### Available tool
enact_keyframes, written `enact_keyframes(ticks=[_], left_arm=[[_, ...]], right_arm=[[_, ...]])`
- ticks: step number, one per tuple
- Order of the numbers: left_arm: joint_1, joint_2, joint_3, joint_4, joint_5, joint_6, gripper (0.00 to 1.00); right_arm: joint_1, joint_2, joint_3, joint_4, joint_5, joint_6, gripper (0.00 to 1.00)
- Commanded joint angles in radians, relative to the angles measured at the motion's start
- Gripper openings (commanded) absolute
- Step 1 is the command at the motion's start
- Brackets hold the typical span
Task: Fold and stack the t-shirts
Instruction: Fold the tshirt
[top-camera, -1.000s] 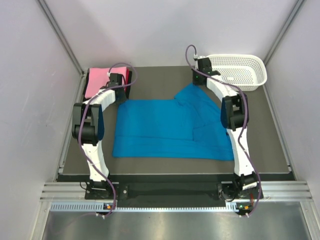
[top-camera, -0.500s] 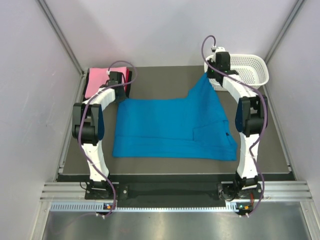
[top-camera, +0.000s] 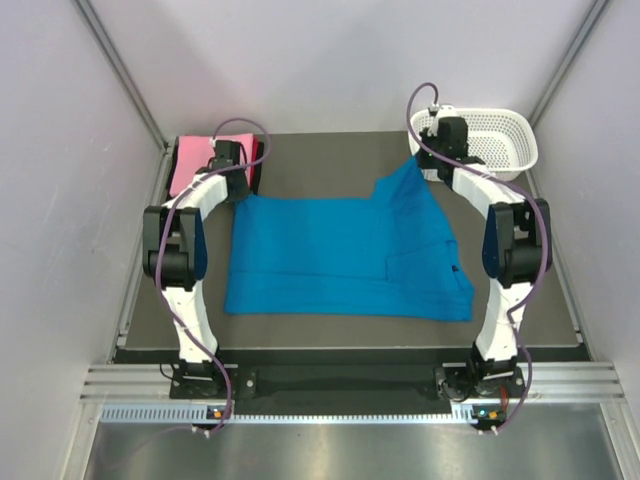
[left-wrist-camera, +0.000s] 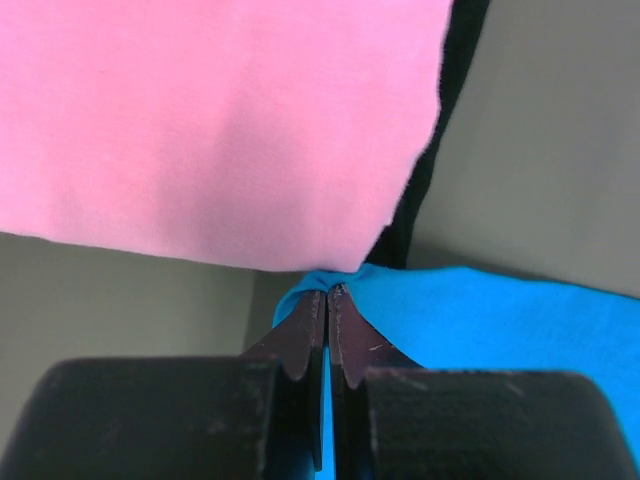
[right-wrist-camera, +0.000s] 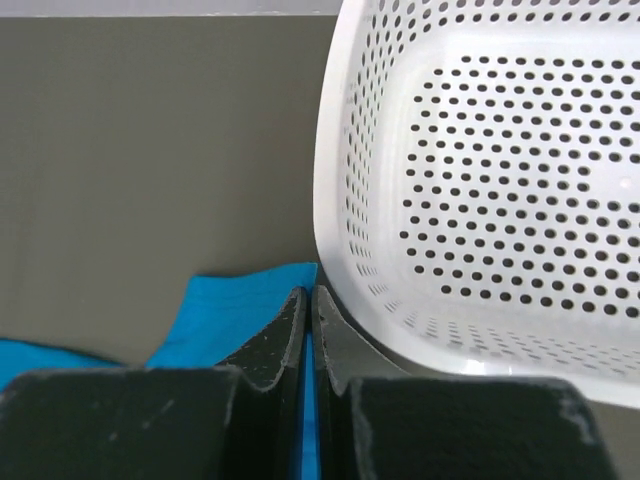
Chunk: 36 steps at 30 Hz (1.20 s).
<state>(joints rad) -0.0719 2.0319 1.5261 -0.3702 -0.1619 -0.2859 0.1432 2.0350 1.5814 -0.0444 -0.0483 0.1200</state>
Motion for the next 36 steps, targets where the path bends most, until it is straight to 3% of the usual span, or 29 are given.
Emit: enact_keyframes(ticks=[1, 8, 26, 36], left_arm=[[0.007, -0.061, -0.012, 0.01, 0.053, 0.011, 0.0], [0.011, -0.124, -0.083, 0.02, 0.094, 0.014, 0.0], [0.015, -0.326, -0.279, -0.024, -0.005, 0.013, 0.0], [0.018, -0.374, -0.354, -0.064, -0.041, -0.027, 0.0]], right_arm=[[-0.017, -0.134, -0.063, 0.121, -0.013, 0.012, 0.0], [-0.021, -0.258, -0.184, 0.136, -0.015, 0.024, 0.0], [-0.034, -0.642, -0.661, 0.16, 0.027, 0.092, 0.0], [-0.044, -0.824, -0.822, 0.104, 0.073, 0.104, 0.0]])
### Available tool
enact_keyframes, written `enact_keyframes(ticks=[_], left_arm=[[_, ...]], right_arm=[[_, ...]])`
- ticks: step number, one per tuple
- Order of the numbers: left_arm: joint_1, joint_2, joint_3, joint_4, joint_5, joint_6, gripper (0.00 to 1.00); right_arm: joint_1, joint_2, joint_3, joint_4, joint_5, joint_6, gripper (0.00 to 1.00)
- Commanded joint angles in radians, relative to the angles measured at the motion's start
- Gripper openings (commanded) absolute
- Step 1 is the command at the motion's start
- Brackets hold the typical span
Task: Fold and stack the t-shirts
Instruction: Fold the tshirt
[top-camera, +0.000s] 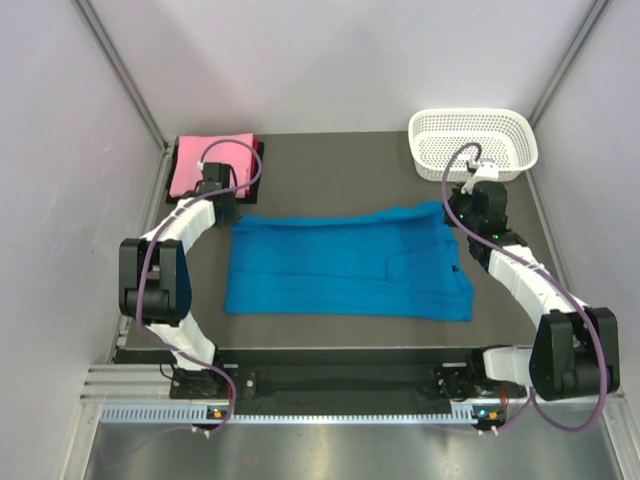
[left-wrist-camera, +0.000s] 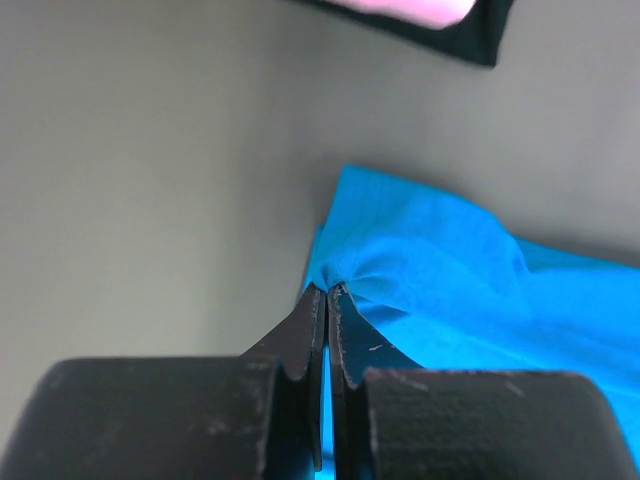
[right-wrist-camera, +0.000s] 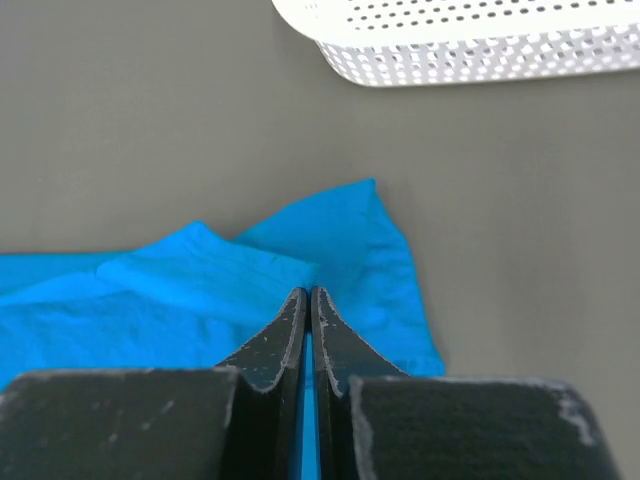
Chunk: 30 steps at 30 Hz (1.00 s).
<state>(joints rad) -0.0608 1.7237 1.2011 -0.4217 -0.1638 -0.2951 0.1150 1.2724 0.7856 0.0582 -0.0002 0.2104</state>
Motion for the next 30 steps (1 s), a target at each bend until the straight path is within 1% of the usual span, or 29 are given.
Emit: enact_keyframes(ticks=[1, 5, 9, 11, 12, 14, 16, 21, 23, 26, 28, 30], left_arm=[[0.007, -0.075, -0.035, -0.014, -0.045, -0.019, 0.0], [0.007, -0.098, -0.051, -0.028, -0.06, -0.021, 0.0], [0.007, -0.121, -0.069, -0.029, -0.037, -0.024, 0.0], [0.007, -0.118, -0.066, -0.052, -0.002, -0.035, 0.0], [0.006, -0.116, -0.064, -0.06, 0.039, -0.038, 0.0], [0.004, -0.121, -0.077, -0.068, 0.056, -0.035, 0.0], [0.003, -0.124, -0.081, -0.081, 0.034, -0.029, 0.0], [0.003, -0.125, -0.103, -0.123, -0.045, -0.03, 0.0], [0.001, -0.116, -0.098, -0.135, -0.052, -0.033, 0.0], [-0.002, -0.111, -0.113, -0.144, -0.057, -0.036, 0.0], [-0.004, -0.121, -0.123, -0.144, -0.063, -0.032, 0.0], [-0.005, -0.124, -0.129, -0.156, -0.063, -0.032, 0.03]], right_arm=[[-0.015, -0.073, -0.055, -0.001, 0.026, 0.018, 0.0], [-0.015, -0.131, -0.112, -0.026, 0.037, 0.03, 0.0], [-0.015, -0.197, -0.149, -0.05, 0.048, 0.046, 0.0], [-0.015, -0.209, -0.151, -0.072, 0.046, 0.055, 0.0], [-0.015, -0.223, -0.149, -0.092, 0.042, 0.064, 0.0], [-0.015, -0.263, -0.163, -0.103, 0.023, 0.092, 0.0], [-0.015, -0.295, -0.193, -0.1, 0.022, 0.101, 0.0], [-0.014, -0.363, -0.226, -0.155, 0.036, 0.124, 0.0], [-0.015, -0.381, -0.256, -0.159, 0.004, 0.165, 0.0], [-0.012, -0.455, -0.31, -0.162, 0.005, 0.211, 0.0], [-0.012, -0.476, -0.331, -0.173, 0.005, 0.215, 0.0], [-0.012, -0.485, -0.335, -0.205, 0.025, 0.219, 0.0]])
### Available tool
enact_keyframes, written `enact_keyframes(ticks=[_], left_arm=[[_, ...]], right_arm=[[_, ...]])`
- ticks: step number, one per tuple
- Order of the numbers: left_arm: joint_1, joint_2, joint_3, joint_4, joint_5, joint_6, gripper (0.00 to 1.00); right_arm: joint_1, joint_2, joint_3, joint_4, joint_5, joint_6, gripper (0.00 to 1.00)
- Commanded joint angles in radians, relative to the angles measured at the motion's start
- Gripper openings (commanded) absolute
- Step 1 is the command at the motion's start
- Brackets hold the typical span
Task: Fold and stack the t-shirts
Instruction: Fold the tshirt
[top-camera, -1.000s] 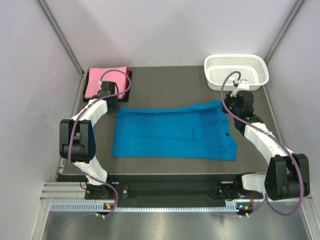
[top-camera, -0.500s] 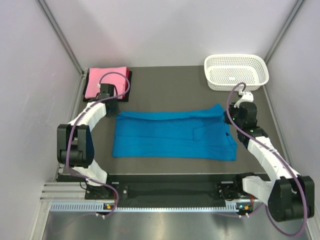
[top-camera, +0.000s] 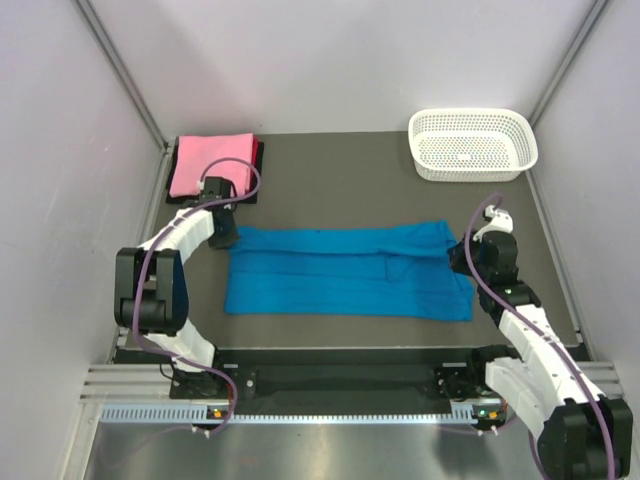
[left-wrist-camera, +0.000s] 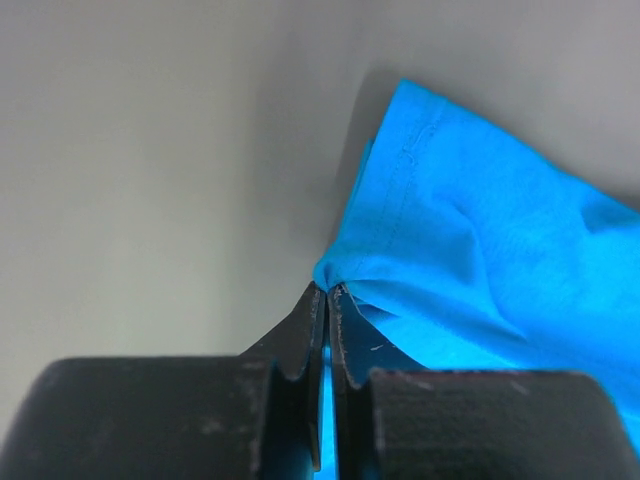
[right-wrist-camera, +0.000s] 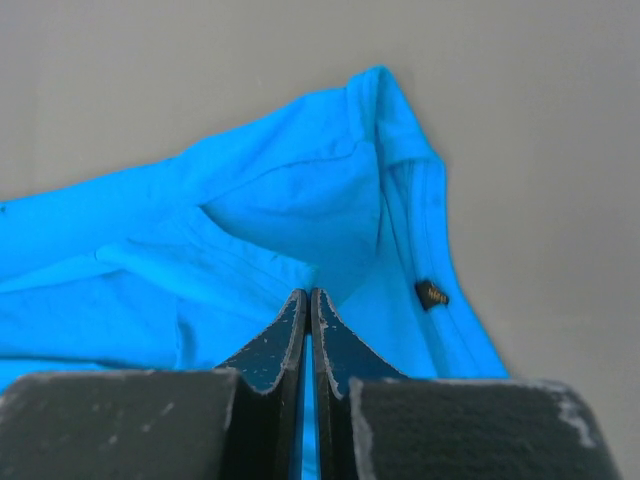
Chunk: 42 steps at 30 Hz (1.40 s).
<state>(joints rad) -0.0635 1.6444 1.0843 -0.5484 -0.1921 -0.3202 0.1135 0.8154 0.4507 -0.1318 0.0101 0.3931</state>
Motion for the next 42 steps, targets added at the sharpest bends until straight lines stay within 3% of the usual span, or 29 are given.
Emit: enact_keyframes(ticks=[1, 2, 9, 14, 22, 27, 31, 38, 42], left_arm=[[-0.002, -0.04, -0.009, -0.048, -0.04, -0.013, 0.06], [-0.002, -0.034, 0.012, -0.071, -0.047, -0.022, 0.15], [-0.001, -0.083, 0.048, -0.192, -0.191, -0.101, 0.4], [0.002, -0.126, 0.008, -0.153, -0.029, -0.151, 0.41], [0.028, -0.129, 0.015, -0.163, 0.011, -0.16, 0.4], [0.033, -0.121, 0.035, -0.216, -0.089, -0.149, 0.43], [0.056, -0.13, -0.013, -0.142, 0.071, -0.167, 0.43], [0.177, -0.127, -0.06, -0.069, 0.252, -0.267, 0.44], [0.191, -0.126, -0.09, -0.027, 0.327, -0.336, 0.44]], right_arm=[[-0.011, -0.028, -0.001, -0.038, 0.027, 0.049, 0.0], [-0.009, -0.028, -0.006, -0.051, 0.015, 0.062, 0.0], [-0.008, -0.071, -0.066, -0.034, -0.055, 0.09, 0.0], [-0.008, -0.055, -0.07, -0.042, -0.053, 0.089, 0.0], [-0.009, -0.048, -0.066, -0.057, -0.052, 0.078, 0.0], [-0.008, -0.055, -0.05, -0.066, -0.048, 0.076, 0.0], [-0.008, -0.053, -0.046, -0.068, -0.048, 0.075, 0.0], [-0.009, -0.047, -0.035, -0.08, -0.041, 0.066, 0.0], [-0.008, -0.047, -0.038, -0.072, -0.044, 0.067, 0.0]])
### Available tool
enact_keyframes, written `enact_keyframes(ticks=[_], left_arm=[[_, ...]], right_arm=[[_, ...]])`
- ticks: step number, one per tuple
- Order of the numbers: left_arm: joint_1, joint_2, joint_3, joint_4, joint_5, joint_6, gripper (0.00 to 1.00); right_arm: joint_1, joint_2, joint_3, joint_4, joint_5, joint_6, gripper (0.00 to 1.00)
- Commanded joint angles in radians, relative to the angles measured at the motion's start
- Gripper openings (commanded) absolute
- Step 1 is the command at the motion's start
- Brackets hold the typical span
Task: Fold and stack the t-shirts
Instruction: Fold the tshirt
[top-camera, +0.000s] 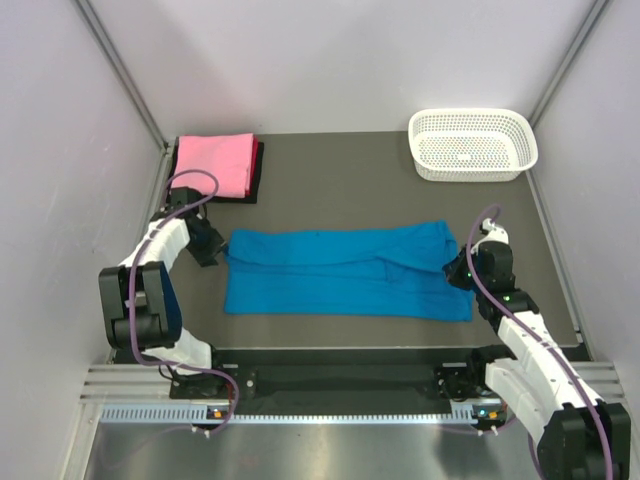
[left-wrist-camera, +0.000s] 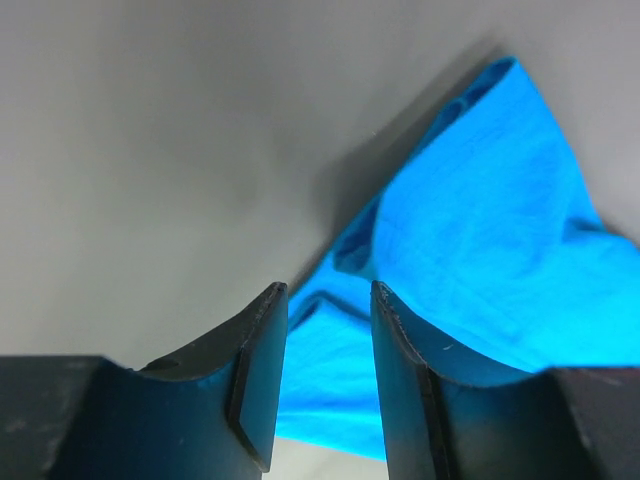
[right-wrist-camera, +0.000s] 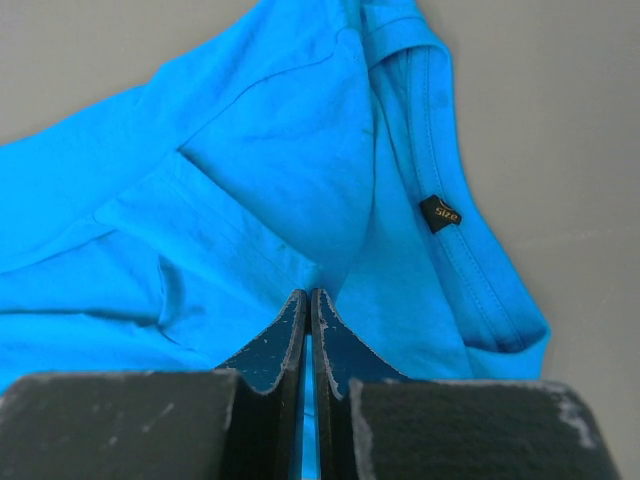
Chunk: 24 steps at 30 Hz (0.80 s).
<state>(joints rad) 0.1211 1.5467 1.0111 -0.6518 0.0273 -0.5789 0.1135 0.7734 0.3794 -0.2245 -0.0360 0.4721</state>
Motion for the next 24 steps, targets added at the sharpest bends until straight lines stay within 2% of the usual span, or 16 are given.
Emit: enact_keyframes(ticks=[1, 9, 14, 17, 18, 20, 23, 24], left_arm=[[0.006, -0.027, -0.019, 0.078, 0.118, -0.093, 0.44], [0.005, -0.025, -0.028, 0.083, 0.086, -0.164, 0.45], [0.005, -0.004, -0.029, 0.073, 0.031, -0.151, 0.4], [0.005, 0.001, -0.037, 0.092, 0.01, -0.144, 0.33], [0.006, 0.004, -0.034, 0.095, 0.003, -0.142, 0.25], [0.006, 0.009, -0.031, 0.109, -0.003, -0.131, 0.19], [0.005, -0.007, -0.039, 0.144, 0.006, -0.122, 0.01], [0.005, -0.008, -0.043, 0.149, 0.008, -0.122, 0.0]], right_arm=[[-0.009, -0.002, 0.033, 0.019, 0.004, -0.01, 0.0], [-0.009, 0.006, 0.042, 0.024, 0.007, -0.02, 0.0], [-0.009, 0.017, 0.052, 0.027, 0.013, -0.024, 0.0], [-0.009, 0.014, 0.061, 0.016, 0.03, -0.029, 0.0], [-0.009, 0.012, 0.064, 0.007, 0.031, -0.03, 0.0], [-0.009, 0.003, 0.072, 0.002, 0.061, -0.03, 0.0], [-0.009, -0.008, 0.079, -0.01, 0.077, -0.029, 0.0], [-0.009, -0.011, 0.081, -0.016, 0.082, -0.027, 0.0]])
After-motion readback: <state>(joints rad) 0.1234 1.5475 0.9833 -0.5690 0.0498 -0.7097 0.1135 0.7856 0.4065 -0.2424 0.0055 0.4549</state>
